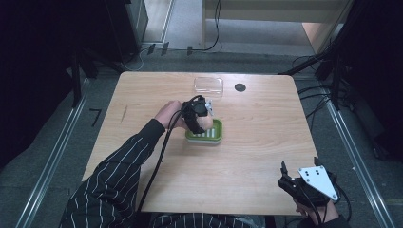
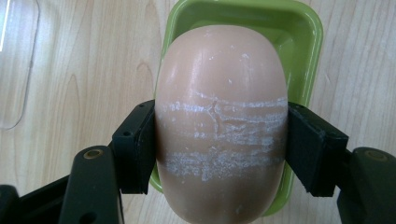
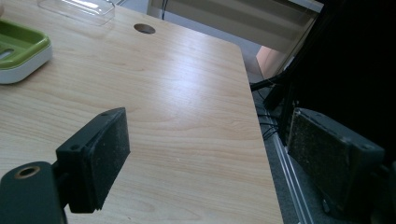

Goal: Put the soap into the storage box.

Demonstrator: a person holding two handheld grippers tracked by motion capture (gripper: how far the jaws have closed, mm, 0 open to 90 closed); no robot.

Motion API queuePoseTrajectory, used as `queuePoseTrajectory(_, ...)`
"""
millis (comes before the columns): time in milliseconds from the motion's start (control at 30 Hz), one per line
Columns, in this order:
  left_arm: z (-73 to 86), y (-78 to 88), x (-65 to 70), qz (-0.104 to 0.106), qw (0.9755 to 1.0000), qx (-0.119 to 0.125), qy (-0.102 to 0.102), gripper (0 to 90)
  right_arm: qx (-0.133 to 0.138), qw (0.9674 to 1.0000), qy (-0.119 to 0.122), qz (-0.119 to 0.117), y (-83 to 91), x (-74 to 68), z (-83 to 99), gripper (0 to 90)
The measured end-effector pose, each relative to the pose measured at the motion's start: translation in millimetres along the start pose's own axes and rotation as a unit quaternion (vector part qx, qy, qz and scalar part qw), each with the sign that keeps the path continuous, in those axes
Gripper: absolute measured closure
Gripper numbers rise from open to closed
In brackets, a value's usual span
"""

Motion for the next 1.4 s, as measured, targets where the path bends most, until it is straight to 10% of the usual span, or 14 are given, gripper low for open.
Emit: queuePoseTrajectory(1400,6.2,-27.2,3.2,0.005,0.997,-0.013,0.076,33.1,0.002,1.0,-0.001,-0.004,-2.3,-1.9,-1.5,13.6)
Point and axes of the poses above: each handheld gripper's, and its own axes: y roughly backward along the jaws, z roughly out of its underside, x roughly to its right, the point moved 5 cm from there along -y, roughly forward along the jaws, and after that the axes turned 9 degrees about x, right-handed, at the moved point
